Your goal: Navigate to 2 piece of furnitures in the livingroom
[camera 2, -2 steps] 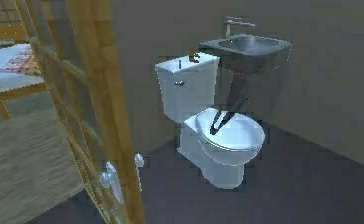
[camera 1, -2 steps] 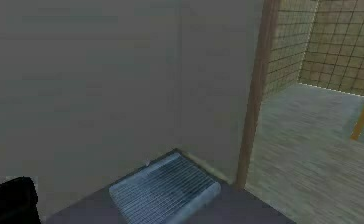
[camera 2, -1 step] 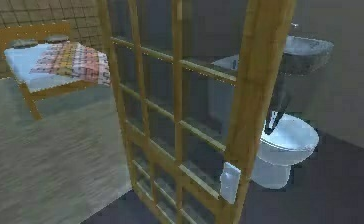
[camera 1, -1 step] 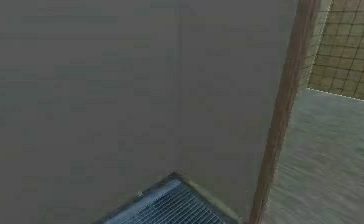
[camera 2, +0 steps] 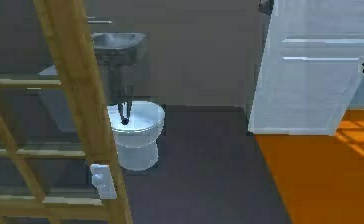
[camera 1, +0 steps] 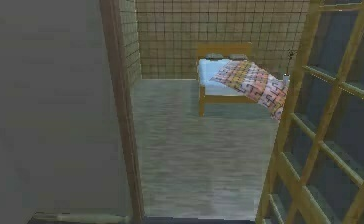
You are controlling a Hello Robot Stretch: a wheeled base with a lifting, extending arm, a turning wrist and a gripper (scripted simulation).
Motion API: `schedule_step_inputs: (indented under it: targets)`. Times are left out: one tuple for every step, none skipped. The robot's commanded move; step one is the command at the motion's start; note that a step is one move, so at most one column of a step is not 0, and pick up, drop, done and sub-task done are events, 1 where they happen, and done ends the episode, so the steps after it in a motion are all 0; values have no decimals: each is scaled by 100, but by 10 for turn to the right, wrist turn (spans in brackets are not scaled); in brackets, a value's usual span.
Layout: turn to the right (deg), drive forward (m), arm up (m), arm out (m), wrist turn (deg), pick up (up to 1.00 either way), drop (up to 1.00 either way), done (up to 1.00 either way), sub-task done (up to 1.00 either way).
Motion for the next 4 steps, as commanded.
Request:
schedule_step_inputs:
  targets:
    - [0,75,0,0,0,0,0,0,0]
    - [60,0,0,0,0,0,0,0,0]
    - [0,30,0,0,0,0,0,0,0]
    - [-30,0,0,0,0,0,0,0,0]
